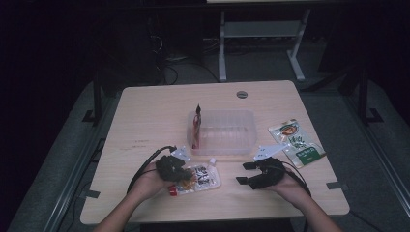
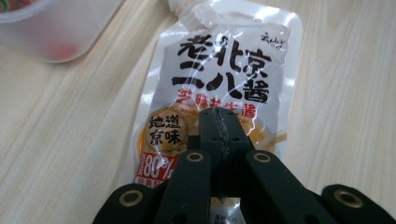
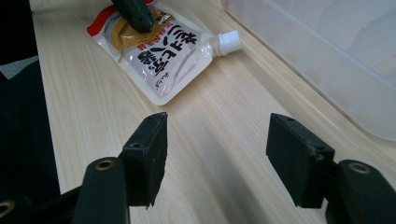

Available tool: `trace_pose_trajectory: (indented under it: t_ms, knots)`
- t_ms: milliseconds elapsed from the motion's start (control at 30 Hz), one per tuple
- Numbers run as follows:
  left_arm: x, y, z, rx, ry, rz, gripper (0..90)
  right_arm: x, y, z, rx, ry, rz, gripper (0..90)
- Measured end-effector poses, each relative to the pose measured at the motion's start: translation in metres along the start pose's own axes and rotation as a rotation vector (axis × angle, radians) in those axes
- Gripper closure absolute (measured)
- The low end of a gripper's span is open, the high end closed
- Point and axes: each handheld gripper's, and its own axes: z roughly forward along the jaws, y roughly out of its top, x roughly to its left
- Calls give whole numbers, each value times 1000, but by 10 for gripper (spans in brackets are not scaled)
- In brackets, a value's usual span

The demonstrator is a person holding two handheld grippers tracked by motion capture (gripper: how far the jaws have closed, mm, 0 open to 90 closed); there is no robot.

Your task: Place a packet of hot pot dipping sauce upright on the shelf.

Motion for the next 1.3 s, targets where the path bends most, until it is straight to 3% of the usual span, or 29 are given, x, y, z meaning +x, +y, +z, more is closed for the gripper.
trace_pose_trajectory:
  t_ms: [367, 733, 833, 1067, 1300]
  knots:
    - [3, -1, 7, 12, -6, -16, 900, 5, 11, 17, 15, 36, -11, 382]
    - [3, -1, 8, 15, -3, -20, 900, 7, 32, 62, 42, 123, 32, 382]
    - [3, -1, 8, 13, -3, -22, 900, 7, 36, 73, 53, 129, 25, 382]
    - [3, -1, 8, 16, -4, -19, 900, 7, 35, 78, 69, 156, 59, 386]
    - [3, -2, 8, 14, -4, -19, 900, 10, 33, 84, 94, 184, 62, 420]
